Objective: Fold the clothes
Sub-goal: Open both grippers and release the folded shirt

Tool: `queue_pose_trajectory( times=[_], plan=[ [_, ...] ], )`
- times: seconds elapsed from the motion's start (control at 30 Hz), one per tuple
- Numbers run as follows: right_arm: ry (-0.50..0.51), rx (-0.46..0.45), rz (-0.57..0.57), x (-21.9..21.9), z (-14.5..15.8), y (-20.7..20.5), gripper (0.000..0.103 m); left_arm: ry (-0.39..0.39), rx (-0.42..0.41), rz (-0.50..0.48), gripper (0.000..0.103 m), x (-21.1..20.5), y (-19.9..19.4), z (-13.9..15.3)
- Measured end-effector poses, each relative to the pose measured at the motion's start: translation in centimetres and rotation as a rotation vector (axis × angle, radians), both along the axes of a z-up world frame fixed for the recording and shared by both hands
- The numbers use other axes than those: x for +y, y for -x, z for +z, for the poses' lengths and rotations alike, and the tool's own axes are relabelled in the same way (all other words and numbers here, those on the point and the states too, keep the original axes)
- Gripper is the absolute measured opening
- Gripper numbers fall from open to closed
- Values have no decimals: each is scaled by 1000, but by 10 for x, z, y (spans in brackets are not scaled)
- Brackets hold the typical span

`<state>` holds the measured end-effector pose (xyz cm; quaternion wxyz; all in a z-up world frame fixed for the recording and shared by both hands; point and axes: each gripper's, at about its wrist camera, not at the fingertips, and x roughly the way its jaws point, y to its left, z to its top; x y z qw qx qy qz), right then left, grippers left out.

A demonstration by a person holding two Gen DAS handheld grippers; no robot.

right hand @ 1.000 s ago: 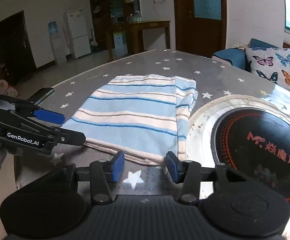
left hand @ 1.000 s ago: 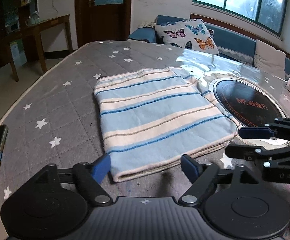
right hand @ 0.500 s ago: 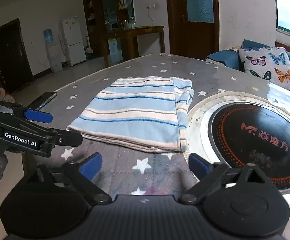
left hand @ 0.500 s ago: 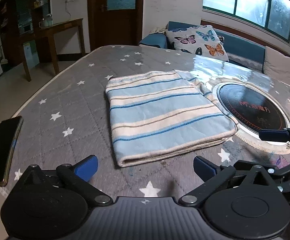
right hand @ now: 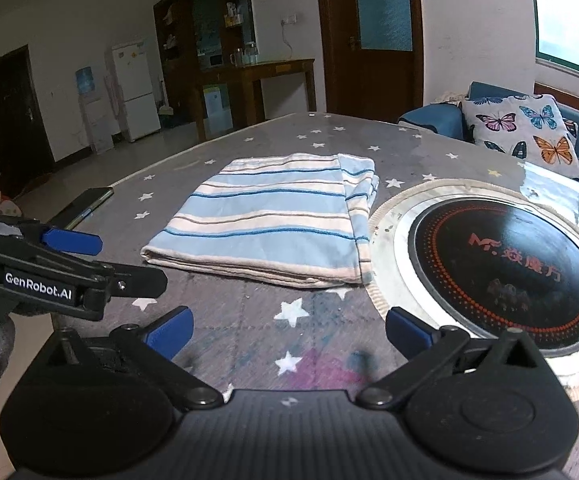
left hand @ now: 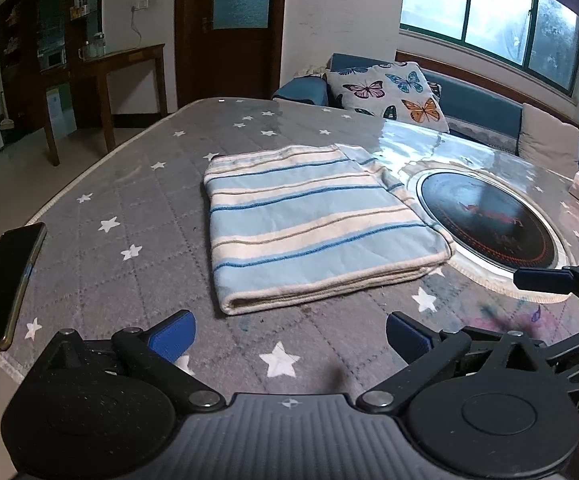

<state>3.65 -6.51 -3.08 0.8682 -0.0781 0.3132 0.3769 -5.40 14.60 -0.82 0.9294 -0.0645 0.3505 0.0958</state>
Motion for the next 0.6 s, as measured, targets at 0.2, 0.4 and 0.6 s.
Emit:
queue_pose_trajectory(
  times=[0.2, 0.4, 0.6],
  plan=[
    [-3, 0, -20, -3, 1, 7, 103, -10, 5, 17, 103, -4, 4, 1],
    [-1, 12, -43, -5, -3, 12, 103, -27, 17, 25, 103, -9, 9, -2],
    [-13, 39, -70, -10, -7, 16, 103, -20, 31, 39, 103, -10, 13, -5]
  ],
)
